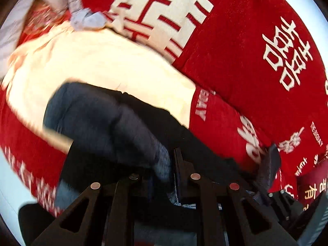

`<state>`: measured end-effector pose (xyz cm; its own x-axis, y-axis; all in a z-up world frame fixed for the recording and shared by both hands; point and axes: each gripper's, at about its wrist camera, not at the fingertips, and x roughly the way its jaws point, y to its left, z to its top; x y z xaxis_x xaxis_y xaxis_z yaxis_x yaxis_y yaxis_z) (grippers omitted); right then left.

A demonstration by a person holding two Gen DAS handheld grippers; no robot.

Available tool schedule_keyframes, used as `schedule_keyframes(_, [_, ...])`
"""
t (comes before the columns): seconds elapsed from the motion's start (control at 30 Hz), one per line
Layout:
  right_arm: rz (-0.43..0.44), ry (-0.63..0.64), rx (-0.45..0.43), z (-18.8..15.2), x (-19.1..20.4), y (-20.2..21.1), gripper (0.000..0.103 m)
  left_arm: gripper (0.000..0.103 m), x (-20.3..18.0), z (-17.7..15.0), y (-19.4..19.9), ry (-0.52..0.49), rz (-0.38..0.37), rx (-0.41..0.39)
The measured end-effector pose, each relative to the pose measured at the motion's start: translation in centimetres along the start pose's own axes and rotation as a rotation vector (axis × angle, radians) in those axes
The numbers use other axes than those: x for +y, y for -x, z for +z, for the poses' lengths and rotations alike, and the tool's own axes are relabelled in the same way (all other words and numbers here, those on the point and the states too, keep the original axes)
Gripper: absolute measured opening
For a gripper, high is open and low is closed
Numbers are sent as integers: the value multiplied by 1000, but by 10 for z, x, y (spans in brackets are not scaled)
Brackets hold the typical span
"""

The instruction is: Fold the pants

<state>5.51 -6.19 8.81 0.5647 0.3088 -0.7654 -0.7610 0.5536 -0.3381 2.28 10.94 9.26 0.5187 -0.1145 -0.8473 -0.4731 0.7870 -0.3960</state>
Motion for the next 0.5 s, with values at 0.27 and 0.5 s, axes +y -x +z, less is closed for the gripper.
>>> schedule_keyframes(0.27, [-66,60,74,-60,70,-10,18,18,76,-74,-23,114,-2,116])
schedule_keyframes(0.5, [-228,80,82,-75,100,-14,21,18,90,-89,-14,118,-25,106])
